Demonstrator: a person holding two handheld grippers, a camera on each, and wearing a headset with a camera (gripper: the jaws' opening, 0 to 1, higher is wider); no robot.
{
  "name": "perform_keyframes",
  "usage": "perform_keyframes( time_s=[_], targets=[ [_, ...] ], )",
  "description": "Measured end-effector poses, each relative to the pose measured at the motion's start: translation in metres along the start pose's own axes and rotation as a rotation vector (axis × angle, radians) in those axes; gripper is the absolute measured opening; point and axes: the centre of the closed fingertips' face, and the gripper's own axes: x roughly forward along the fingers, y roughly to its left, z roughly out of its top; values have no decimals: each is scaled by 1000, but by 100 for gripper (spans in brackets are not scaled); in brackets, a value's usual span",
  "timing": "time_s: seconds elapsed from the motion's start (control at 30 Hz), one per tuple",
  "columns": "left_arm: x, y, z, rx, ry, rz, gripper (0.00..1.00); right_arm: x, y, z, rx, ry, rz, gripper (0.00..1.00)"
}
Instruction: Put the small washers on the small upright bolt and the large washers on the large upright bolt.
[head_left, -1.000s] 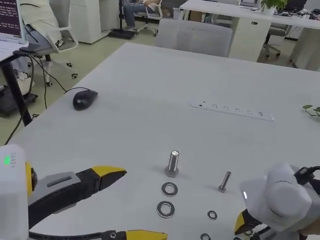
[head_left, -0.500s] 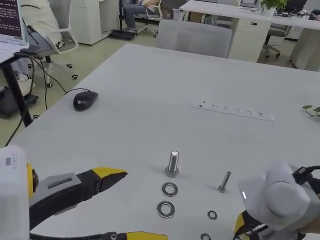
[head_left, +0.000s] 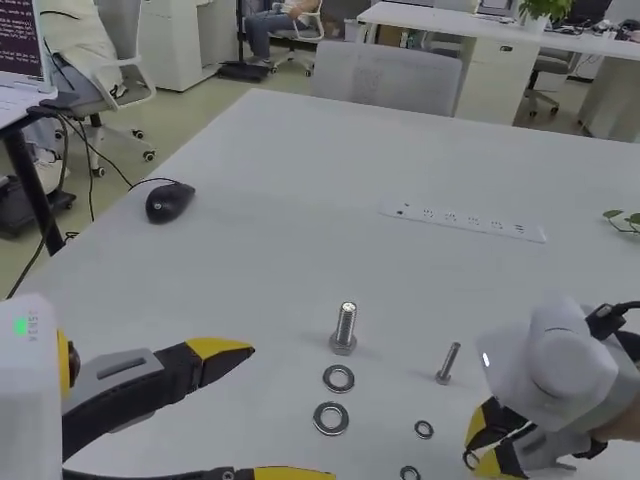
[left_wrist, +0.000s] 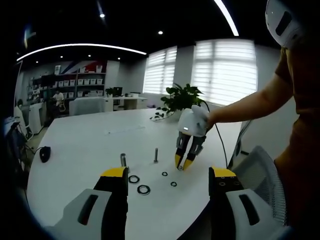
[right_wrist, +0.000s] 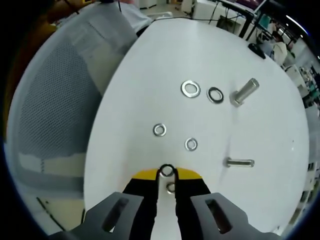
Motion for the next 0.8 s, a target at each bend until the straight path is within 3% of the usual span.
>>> perform_keyframes(
  time_s=[0.43,0.8],
  targets=[
    [1,0,1,3,0,-6,65,-42,-48,5,-9,9,-97,12],
    [2,1,0,1,4,-9,64,-55,-85,12,-10,30,-151,12]
  ],
)
